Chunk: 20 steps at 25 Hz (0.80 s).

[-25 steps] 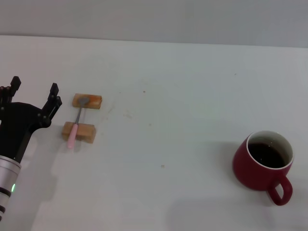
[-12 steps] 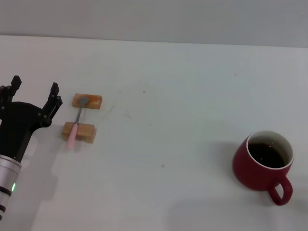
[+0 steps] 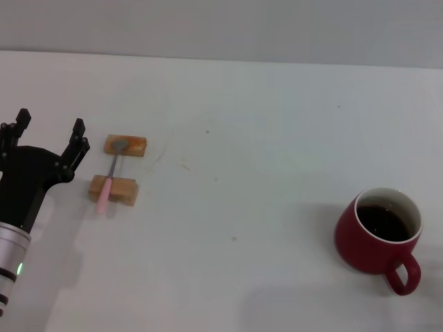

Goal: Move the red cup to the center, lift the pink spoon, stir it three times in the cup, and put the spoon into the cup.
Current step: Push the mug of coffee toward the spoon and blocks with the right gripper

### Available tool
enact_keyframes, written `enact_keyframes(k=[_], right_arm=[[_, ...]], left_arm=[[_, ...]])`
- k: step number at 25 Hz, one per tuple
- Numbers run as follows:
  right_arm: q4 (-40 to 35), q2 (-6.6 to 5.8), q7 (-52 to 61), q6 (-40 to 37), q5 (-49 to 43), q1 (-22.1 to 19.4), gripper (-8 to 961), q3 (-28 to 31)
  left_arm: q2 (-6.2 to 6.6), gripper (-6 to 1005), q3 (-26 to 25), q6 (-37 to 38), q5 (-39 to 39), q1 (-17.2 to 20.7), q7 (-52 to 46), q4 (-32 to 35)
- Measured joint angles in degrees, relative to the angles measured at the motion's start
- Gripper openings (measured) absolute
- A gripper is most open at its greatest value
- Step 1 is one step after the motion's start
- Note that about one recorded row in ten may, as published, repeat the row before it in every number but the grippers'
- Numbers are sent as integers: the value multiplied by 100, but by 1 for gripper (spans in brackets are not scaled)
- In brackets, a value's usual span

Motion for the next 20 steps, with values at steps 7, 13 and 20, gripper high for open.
enact_keyframes(k=[7, 13, 20], right_arm=[[-6, 0, -3, 227, -29, 121, -1, 0], [-21, 0, -4, 479, -37, 275, 0, 0], [-11, 0, -4, 697, -48, 455, 0, -42]], left_arm=[[0, 861, 0, 1, 0, -14, 0, -6], [0, 861, 0, 1, 0, -50, 0, -9], [0, 862, 0, 1, 0, -47, 0, -10]])
